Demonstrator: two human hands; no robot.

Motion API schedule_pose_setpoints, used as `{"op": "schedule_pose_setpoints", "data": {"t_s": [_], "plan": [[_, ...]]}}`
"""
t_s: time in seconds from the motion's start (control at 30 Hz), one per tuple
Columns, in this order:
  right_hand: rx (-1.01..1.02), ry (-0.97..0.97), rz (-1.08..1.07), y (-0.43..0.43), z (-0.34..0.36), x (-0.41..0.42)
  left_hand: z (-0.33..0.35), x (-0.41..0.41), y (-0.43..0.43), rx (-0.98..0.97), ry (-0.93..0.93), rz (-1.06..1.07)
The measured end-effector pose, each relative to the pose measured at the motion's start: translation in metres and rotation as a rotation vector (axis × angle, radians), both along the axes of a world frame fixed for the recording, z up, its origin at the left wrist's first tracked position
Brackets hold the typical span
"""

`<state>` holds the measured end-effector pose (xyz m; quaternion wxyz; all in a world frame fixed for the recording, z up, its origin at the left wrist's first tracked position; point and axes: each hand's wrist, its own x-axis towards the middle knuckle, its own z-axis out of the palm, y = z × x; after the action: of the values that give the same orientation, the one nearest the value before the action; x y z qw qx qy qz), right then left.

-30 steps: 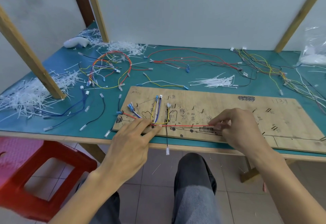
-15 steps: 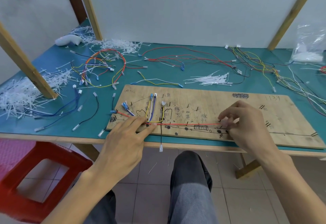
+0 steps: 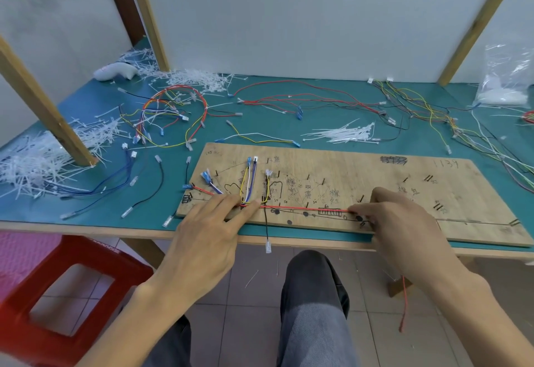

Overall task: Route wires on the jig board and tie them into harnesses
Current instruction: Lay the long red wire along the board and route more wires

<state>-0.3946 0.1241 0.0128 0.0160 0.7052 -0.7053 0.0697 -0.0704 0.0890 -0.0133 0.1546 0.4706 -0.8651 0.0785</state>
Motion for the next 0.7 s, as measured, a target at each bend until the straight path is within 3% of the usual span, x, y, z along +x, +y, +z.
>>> {"op": "schedule_pose_setpoints", "data": {"t_s": [0.17,0.27,0.37,0.5,0.7], "plan": [[0.002,0.113,-0.021,0.022,-0.003,0.014,0.002,-0.001,0.001,0.031,-0.007,0.013],[0.025,0.204,-0.053,0.026,-0.003,0.022,0.001,-0.002,0.002,0.120,0.068,0.011],[0.011,0.172,-0.040,0.028,-0.005,0.018,-0.001,-0.001,0.001,0.219,0.175,0.020],[0.027,-0.092,-0.114,0.016,0.000,-0.003,0.007,0.002,-0.006,0.300,0.310,0.010],[-0.228,-0.477,-0.129,-0.046,0.005,-0.012,0.041,-0.012,-0.066,0.275,0.391,0.014]]}}
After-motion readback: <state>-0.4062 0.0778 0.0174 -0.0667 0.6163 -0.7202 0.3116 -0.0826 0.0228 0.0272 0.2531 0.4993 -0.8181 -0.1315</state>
